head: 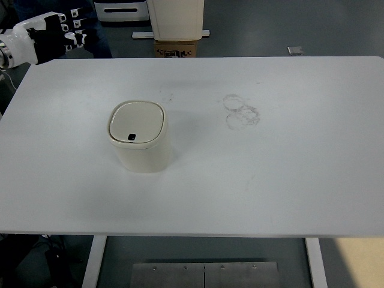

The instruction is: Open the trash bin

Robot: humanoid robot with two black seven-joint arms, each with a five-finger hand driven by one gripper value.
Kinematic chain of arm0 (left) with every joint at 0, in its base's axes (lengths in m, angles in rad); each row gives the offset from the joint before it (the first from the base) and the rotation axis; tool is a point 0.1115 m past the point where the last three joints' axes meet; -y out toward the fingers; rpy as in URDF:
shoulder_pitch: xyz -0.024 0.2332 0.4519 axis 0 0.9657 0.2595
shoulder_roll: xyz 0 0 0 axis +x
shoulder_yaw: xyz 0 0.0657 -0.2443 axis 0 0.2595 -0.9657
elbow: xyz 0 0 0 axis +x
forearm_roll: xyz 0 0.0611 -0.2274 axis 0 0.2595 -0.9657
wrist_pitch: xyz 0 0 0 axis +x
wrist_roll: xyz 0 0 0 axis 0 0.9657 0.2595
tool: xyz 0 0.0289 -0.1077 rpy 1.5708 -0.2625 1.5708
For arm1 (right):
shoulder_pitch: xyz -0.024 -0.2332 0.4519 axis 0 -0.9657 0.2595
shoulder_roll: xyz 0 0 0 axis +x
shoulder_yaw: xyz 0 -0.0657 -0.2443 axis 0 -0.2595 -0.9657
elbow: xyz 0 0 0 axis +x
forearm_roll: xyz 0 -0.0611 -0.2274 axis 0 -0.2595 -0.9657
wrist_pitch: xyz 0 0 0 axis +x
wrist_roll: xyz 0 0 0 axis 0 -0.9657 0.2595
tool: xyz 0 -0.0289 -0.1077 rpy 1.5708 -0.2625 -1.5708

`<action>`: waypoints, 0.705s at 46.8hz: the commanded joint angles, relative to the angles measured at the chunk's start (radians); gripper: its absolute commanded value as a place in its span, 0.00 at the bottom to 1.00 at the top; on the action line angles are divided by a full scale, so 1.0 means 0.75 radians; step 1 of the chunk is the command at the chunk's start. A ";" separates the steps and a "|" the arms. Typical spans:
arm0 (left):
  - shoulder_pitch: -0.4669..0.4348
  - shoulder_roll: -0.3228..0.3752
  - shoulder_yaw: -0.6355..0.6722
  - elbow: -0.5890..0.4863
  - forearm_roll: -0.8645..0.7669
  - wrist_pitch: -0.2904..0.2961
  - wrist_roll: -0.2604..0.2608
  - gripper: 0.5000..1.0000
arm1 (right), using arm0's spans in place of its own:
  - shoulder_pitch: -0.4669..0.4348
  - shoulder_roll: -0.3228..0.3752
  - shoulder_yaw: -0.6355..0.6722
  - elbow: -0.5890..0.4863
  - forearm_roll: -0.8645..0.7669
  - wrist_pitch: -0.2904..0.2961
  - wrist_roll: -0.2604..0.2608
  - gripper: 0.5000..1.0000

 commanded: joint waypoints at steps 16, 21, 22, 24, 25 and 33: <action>-0.129 0.098 0.028 -0.239 0.339 -0.048 0.159 1.00 | 0.000 0.000 -0.001 0.000 0.002 0.000 0.000 0.98; -0.170 0.145 0.036 -0.306 0.411 -0.149 0.202 1.00 | 0.000 0.000 0.001 0.000 0.000 0.000 0.000 0.98; -0.180 0.156 0.038 -0.321 0.429 -0.165 0.206 1.00 | 0.000 0.000 -0.001 0.000 0.000 0.000 0.000 0.98; -0.198 0.176 0.046 -0.339 0.478 -0.202 0.208 1.00 | 0.000 0.000 -0.001 0.000 0.000 0.000 0.000 0.98; -0.206 0.186 0.053 -0.345 0.505 -0.222 0.208 1.00 | 0.000 0.000 -0.001 0.000 0.000 0.000 0.000 0.98; -0.241 0.203 0.069 -0.360 0.656 -0.339 0.208 1.00 | 0.000 0.000 -0.001 0.000 0.000 0.000 0.000 0.98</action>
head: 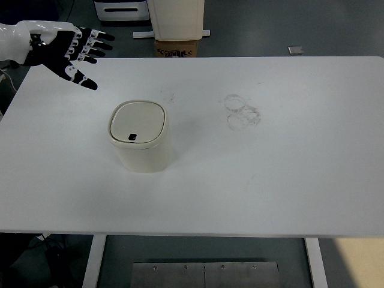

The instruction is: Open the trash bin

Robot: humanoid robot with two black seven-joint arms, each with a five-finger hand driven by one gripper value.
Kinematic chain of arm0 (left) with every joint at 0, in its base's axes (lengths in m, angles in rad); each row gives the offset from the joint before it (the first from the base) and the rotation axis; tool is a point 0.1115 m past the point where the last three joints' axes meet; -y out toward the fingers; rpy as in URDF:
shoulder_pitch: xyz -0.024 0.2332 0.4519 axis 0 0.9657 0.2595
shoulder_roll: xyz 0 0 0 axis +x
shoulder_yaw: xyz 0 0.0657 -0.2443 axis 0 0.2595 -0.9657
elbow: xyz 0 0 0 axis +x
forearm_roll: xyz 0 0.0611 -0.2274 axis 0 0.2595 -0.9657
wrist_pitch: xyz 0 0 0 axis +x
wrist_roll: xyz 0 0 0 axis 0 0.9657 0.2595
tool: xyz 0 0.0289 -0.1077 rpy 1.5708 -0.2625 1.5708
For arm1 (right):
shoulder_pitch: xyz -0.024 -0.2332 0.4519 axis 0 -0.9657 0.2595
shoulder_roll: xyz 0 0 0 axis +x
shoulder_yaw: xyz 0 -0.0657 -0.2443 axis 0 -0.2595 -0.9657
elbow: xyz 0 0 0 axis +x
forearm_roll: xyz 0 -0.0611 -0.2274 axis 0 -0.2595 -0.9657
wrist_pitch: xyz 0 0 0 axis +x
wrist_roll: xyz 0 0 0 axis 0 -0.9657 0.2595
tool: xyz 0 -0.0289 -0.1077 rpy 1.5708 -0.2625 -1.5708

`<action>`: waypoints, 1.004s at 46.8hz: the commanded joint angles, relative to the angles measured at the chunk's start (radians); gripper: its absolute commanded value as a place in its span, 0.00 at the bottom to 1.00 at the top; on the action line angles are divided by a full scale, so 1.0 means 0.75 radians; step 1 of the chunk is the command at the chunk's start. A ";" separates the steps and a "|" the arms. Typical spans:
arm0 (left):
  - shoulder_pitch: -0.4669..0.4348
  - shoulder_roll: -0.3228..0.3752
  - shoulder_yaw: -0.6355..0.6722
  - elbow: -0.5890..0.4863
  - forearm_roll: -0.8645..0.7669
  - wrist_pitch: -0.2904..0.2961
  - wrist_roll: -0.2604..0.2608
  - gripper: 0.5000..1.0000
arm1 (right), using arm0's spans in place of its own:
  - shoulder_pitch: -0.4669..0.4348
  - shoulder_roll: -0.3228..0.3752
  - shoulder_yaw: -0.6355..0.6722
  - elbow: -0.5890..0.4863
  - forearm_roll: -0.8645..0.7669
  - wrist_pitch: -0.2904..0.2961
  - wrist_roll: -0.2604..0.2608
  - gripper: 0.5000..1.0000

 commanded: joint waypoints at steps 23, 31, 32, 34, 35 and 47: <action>-0.199 0.088 0.193 -0.230 0.227 -0.076 0.038 1.00 | 0.000 0.000 0.000 0.000 0.000 0.000 0.000 0.98; -0.244 0.065 0.246 -0.314 0.248 -0.076 0.038 1.00 | 0.000 0.000 0.000 0.000 0.000 0.000 0.000 0.98; -0.248 0.061 0.248 -0.324 0.248 -0.076 0.038 1.00 | 0.000 0.000 0.000 0.000 0.000 0.000 0.000 0.98; -0.252 0.051 0.248 -0.343 0.248 -0.076 0.038 1.00 | 0.000 0.000 0.000 0.000 0.000 0.000 0.000 0.98; -0.252 0.043 0.248 -0.353 0.248 -0.076 0.038 1.00 | 0.000 0.000 0.000 0.000 0.000 0.000 0.000 0.98; -0.250 0.030 0.299 -0.423 0.274 -0.076 0.040 1.00 | 0.000 0.000 0.000 0.000 0.000 0.000 0.000 0.98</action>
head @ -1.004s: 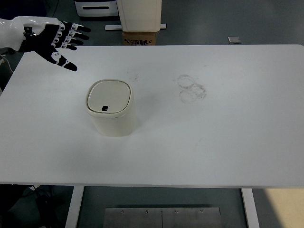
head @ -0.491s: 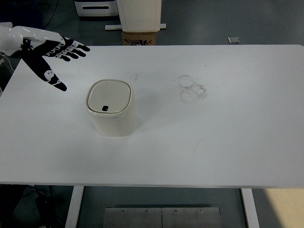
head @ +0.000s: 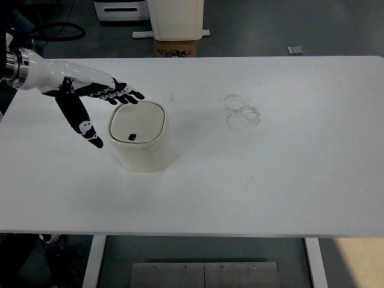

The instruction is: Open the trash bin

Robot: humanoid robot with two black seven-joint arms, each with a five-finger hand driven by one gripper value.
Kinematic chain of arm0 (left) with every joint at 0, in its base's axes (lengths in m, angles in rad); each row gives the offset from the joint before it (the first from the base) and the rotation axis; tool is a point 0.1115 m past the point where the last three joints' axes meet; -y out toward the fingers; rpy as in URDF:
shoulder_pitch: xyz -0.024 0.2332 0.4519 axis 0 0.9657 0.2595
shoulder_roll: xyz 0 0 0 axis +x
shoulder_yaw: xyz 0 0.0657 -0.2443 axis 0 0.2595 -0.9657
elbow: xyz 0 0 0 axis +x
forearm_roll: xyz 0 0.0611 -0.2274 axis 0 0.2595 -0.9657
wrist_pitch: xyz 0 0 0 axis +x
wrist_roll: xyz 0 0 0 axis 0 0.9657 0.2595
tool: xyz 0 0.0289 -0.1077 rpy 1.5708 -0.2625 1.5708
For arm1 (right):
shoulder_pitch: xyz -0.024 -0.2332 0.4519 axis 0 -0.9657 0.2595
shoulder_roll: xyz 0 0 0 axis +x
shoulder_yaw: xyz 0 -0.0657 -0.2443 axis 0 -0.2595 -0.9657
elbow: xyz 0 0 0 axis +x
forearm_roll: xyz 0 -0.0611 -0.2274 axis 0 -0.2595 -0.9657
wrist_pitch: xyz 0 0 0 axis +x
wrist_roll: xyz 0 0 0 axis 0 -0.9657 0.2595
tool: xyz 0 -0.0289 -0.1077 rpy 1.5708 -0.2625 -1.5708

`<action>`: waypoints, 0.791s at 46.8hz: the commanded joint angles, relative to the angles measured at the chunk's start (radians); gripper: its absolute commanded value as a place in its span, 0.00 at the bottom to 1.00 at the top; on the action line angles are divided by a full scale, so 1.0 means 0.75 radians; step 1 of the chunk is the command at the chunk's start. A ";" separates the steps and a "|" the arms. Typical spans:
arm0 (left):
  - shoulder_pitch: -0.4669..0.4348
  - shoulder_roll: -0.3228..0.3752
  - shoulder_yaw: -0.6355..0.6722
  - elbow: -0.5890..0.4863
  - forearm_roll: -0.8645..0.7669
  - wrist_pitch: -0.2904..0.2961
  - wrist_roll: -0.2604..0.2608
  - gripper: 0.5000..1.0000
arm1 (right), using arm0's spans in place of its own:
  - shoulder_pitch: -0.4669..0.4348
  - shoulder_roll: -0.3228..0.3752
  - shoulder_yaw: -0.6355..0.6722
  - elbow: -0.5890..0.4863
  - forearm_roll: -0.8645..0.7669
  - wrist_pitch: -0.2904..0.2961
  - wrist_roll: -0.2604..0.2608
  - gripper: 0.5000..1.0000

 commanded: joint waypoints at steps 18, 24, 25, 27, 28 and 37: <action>0.049 -0.038 0.090 -0.003 0.095 0.000 0.010 1.00 | 0.000 0.000 -0.001 0.000 0.000 0.000 0.000 0.98; 0.077 -0.042 0.090 -0.003 0.095 0.000 0.010 1.00 | 0.000 0.000 -0.001 0.000 0.000 0.000 0.000 0.98; 0.077 -0.048 0.090 -0.003 0.095 0.000 0.012 1.00 | 0.000 0.000 -0.001 0.000 0.000 0.000 0.000 0.98; 0.079 -0.058 0.090 -0.003 0.095 0.000 0.012 1.00 | 0.000 0.000 -0.001 0.000 0.002 0.000 0.000 0.98; 0.079 -0.058 0.090 -0.003 0.095 0.000 0.012 1.00 | 0.000 0.000 0.001 0.000 0.000 0.000 0.000 0.98; 0.082 -0.069 0.090 -0.003 0.095 0.000 0.012 1.00 | 0.000 0.000 -0.001 0.000 0.002 0.000 0.000 0.98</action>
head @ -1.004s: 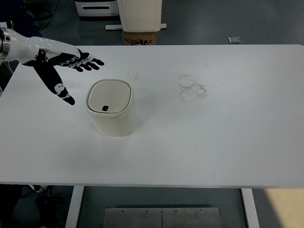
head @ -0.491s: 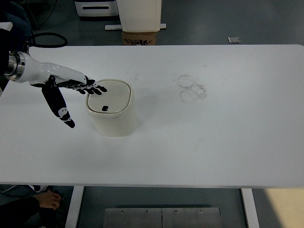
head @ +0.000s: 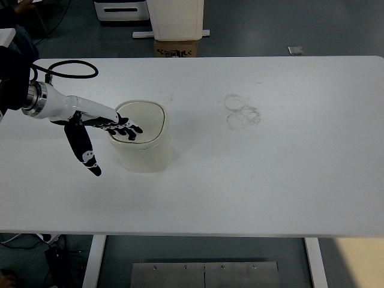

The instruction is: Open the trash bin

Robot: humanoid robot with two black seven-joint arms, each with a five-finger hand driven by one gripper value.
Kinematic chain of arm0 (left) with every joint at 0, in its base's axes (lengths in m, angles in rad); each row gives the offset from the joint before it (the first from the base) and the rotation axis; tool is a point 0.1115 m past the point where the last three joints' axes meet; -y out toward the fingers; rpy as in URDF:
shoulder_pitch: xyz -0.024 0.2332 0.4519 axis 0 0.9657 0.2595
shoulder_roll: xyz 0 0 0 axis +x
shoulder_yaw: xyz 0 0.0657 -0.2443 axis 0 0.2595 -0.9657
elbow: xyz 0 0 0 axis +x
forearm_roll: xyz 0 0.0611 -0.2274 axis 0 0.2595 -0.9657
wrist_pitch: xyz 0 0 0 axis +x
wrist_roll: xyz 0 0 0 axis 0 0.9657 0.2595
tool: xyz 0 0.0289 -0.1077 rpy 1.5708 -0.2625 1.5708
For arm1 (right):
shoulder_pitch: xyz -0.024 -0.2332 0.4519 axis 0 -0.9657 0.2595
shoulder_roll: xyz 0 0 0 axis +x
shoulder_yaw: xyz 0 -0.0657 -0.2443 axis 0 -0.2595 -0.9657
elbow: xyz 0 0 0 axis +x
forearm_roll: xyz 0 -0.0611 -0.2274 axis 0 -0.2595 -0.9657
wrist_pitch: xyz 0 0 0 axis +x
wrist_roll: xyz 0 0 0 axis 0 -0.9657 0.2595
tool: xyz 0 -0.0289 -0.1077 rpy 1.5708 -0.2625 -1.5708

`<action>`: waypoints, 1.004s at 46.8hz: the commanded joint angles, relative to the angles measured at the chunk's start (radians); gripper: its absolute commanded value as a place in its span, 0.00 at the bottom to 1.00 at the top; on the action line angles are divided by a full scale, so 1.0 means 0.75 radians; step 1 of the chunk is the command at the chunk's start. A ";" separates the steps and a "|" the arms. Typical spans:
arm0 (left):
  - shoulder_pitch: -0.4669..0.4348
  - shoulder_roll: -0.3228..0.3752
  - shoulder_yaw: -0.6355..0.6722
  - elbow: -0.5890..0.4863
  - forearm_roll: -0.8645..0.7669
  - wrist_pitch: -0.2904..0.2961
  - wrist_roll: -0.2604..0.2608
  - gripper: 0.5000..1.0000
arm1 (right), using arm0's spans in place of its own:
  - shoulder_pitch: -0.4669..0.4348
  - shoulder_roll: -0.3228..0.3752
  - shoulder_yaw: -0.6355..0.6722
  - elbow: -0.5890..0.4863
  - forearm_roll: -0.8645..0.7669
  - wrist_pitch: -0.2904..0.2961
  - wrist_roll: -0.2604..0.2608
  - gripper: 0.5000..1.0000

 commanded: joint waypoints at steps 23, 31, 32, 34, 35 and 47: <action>0.043 -0.012 0.000 0.000 0.000 0.000 0.000 1.00 | 0.000 0.000 -0.001 0.000 0.002 0.000 0.000 0.98; -0.036 -0.006 -0.014 0.022 0.000 0.000 -0.002 1.00 | 0.000 0.000 -0.001 0.000 0.002 0.000 0.000 0.98; -0.057 -0.006 -0.014 0.027 0.000 0.000 -0.002 1.00 | 0.000 0.000 -0.001 0.000 0.000 0.000 0.000 0.98; -0.092 -0.006 -0.014 0.031 -0.010 0.000 -0.002 1.00 | 0.000 0.000 -0.001 0.000 0.000 0.000 0.000 0.98; -0.104 -0.004 -0.014 0.031 -0.017 0.000 -0.002 1.00 | 0.000 0.000 0.001 0.000 0.000 0.000 0.000 0.98; -0.135 0.011 -0.119 0.159 -0.164 0.000 -0.014 1.00 | 0.000 0.000 -0.001 0.000 0.000 0.000 0.000 0.98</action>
